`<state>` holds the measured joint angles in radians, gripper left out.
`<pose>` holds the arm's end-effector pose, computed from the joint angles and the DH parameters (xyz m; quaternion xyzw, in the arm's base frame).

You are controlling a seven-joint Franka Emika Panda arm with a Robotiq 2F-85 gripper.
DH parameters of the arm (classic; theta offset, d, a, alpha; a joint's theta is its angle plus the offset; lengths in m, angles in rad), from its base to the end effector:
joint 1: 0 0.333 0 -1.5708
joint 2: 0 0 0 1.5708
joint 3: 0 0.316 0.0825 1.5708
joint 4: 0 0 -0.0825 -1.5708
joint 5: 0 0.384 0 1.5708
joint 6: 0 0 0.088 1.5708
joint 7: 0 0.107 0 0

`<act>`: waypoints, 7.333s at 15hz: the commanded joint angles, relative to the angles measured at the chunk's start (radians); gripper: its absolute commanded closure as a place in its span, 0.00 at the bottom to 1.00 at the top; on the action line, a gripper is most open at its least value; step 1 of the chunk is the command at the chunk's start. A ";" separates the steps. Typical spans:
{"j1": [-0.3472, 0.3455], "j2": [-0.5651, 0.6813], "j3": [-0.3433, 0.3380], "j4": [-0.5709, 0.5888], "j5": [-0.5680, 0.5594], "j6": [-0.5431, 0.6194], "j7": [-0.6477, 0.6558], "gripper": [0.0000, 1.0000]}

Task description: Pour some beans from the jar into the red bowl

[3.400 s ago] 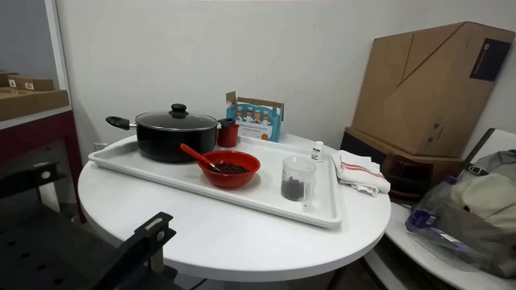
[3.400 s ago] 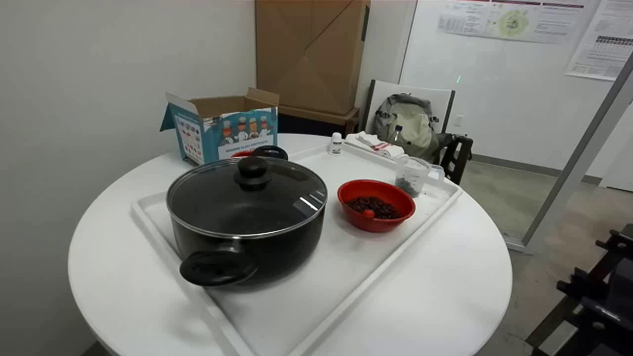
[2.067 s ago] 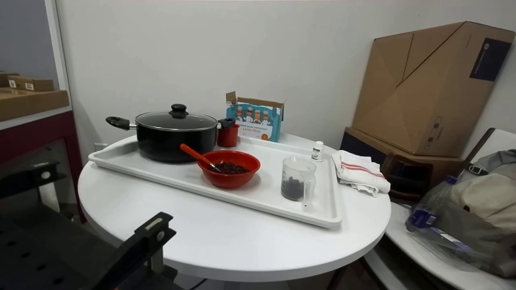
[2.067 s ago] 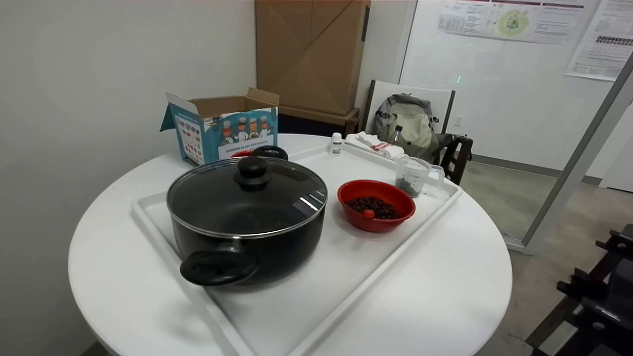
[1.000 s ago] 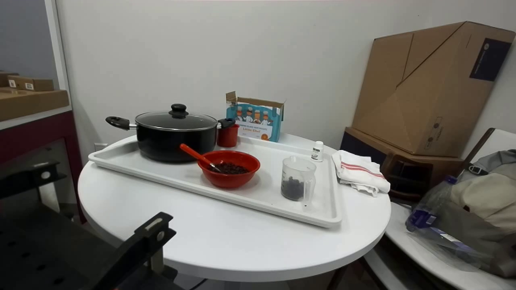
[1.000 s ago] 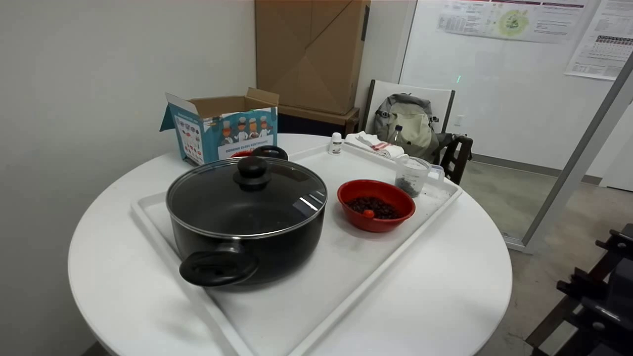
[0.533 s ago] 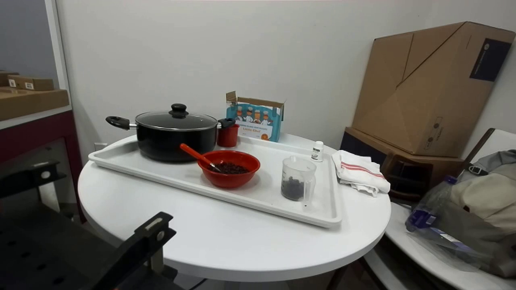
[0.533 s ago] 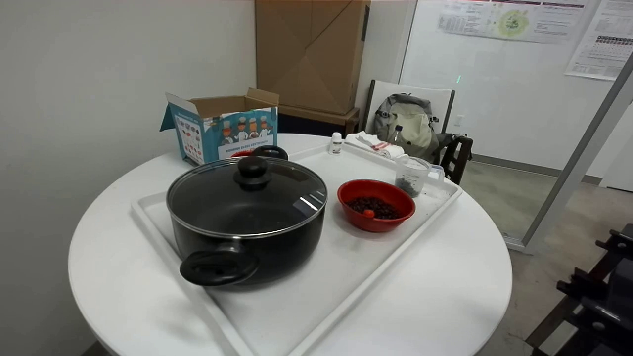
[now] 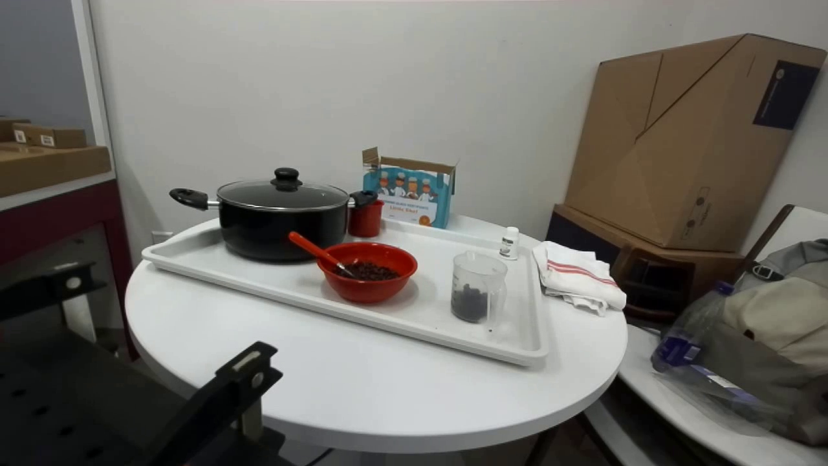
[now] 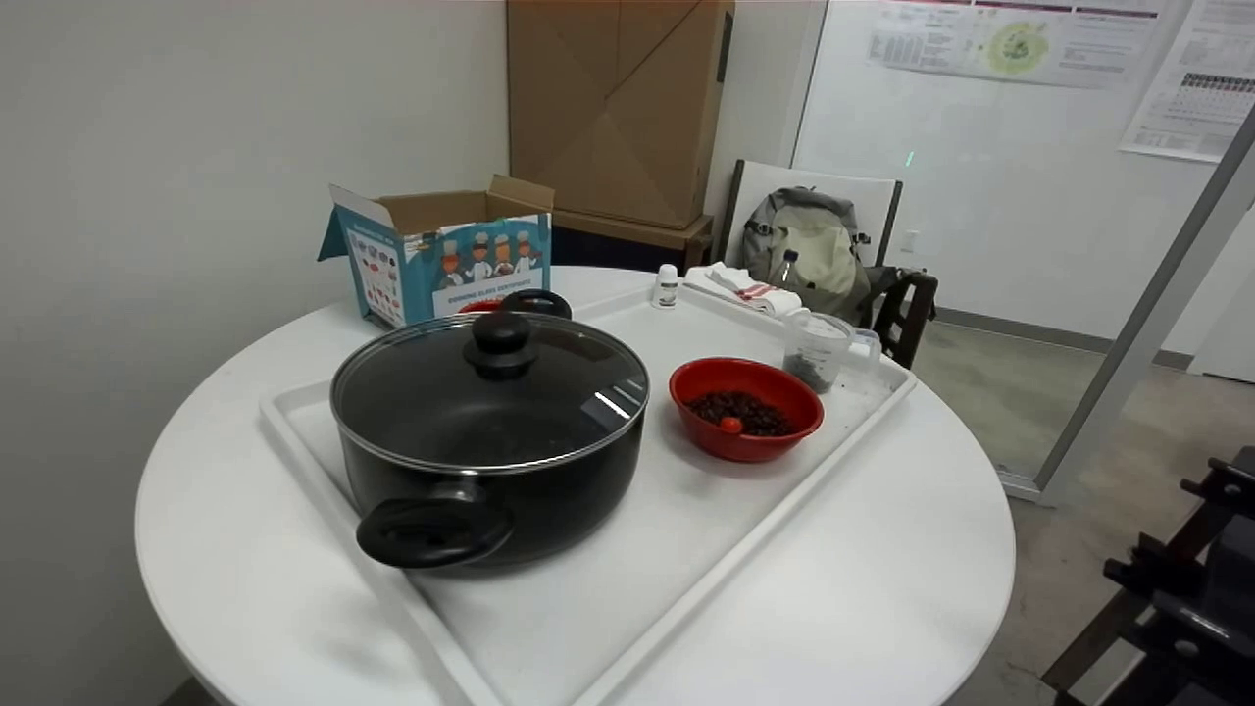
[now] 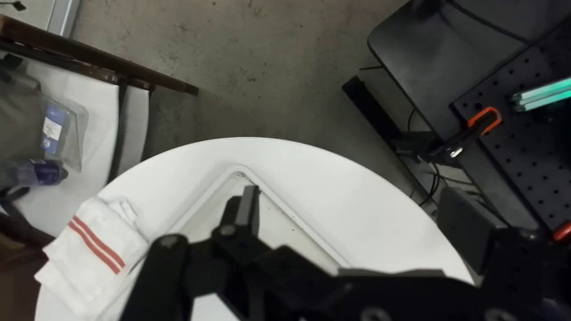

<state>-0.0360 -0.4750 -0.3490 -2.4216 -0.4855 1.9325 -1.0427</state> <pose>0.3662 -0.1910 0.4698 0.8955 0.4201 -0.1029 0.1047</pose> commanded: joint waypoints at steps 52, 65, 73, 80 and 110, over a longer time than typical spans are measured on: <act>-0.097 0.922 0.120 0.248 -0.207 0.598 0.642 0.00; -0.224 1.054 0.140 0.238 -0.315 0.904 0.870 0.00; -0.396 1.144 0.304 0.274 -0.060 0.964 0.514 0.00; -0.429 1.173 0.348 0.321 0.088 0.955 0.376 0.00; -0.423 1.153 0.376 0.426 0.388 0.611 -0.010 0.56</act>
<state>-0.5260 0.7049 0.0925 -1.9912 -0.0957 2.5506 -1.0724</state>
